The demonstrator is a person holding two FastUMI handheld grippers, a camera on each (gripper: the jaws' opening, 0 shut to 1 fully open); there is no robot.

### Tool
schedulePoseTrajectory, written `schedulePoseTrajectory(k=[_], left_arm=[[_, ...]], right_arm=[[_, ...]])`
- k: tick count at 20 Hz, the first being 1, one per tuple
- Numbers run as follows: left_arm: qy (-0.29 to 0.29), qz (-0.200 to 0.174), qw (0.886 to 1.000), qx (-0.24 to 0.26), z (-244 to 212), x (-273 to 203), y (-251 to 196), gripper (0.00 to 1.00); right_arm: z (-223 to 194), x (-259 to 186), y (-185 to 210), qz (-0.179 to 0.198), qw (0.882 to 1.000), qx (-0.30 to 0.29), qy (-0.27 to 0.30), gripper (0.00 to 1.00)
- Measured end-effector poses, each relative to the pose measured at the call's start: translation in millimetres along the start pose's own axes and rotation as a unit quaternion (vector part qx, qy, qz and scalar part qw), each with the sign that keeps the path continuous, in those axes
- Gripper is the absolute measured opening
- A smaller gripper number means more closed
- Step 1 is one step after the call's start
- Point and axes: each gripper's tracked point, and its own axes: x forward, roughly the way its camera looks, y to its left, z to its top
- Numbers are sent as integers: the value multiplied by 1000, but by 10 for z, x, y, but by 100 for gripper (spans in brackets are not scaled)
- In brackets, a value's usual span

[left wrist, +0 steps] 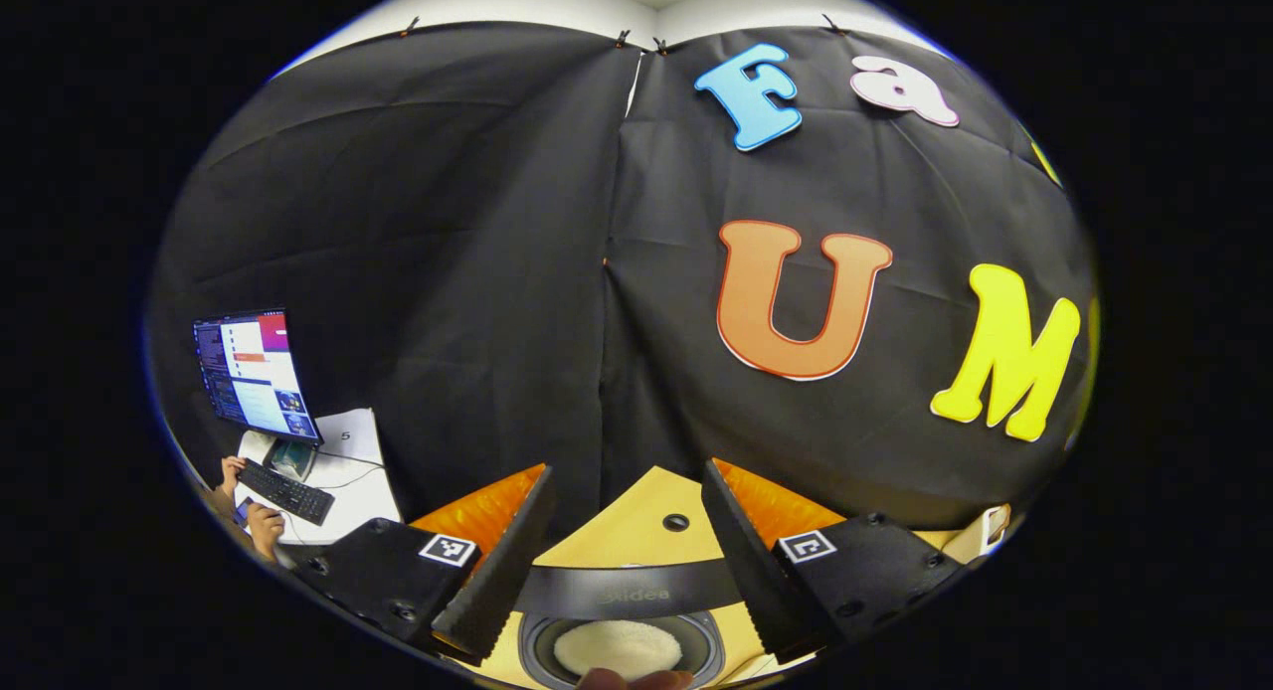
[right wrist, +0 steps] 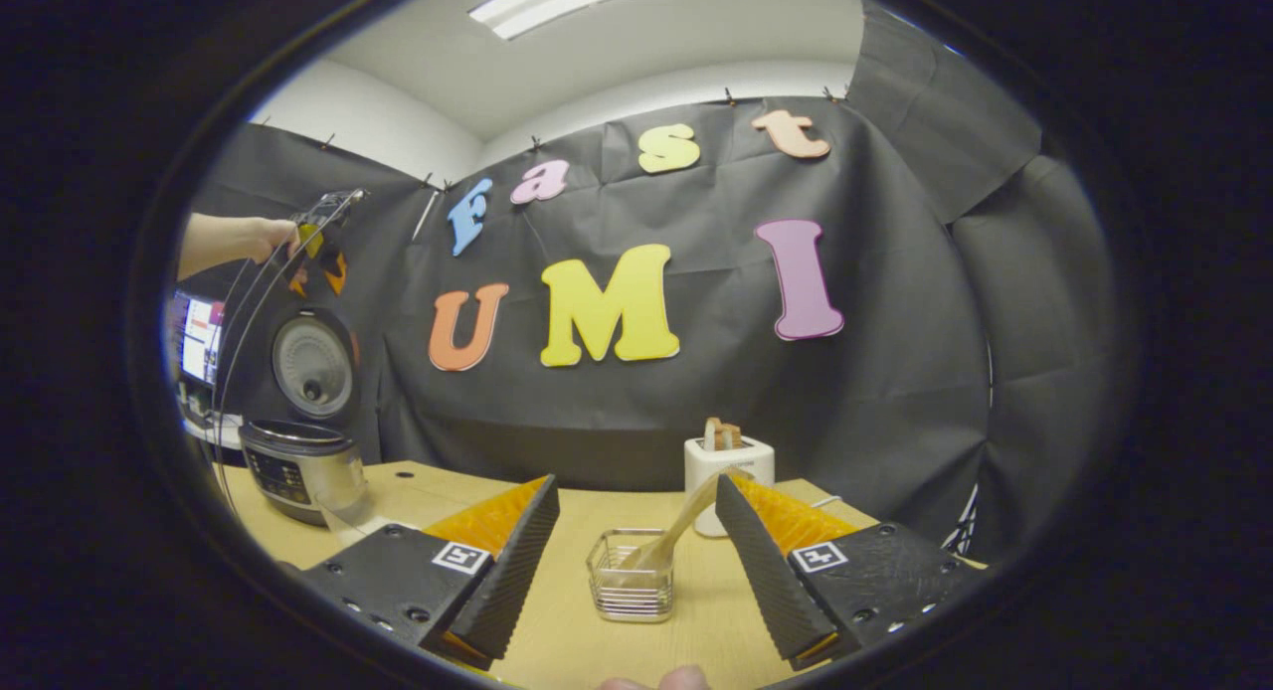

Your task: Close the left gripper, press the button to open the rice cooker; take a wooden spoon from the chopstick holder with the right hand, scoop a spoonful of rice and pour it into the rice cooker, then put the wooden spoon back into the chopstick holder.

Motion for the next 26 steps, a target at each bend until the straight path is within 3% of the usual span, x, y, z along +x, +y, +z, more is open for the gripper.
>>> schedulePoseTrajectory(k=[11, 15, 23, 26], left_arm=[[67, 2, 997, 32, -408, 59, -137, 95], [61, 2, 998, 32, -503, -79, -160, 95], [48, -21, 998, 27, -1001, -593, -247, 95], [34, -25, 998, 48, -1250, -754, -287, 95]], right_arm=[[39, -93, 228, 21, 1000, -11, -6, 94], [-119, -75, 309, 33, 999, -4, 18, 94], [63, -262, 367, 39, 999, -4, 5, 94], [80, -330, 327, 35, 999, 9, 7, 94]])
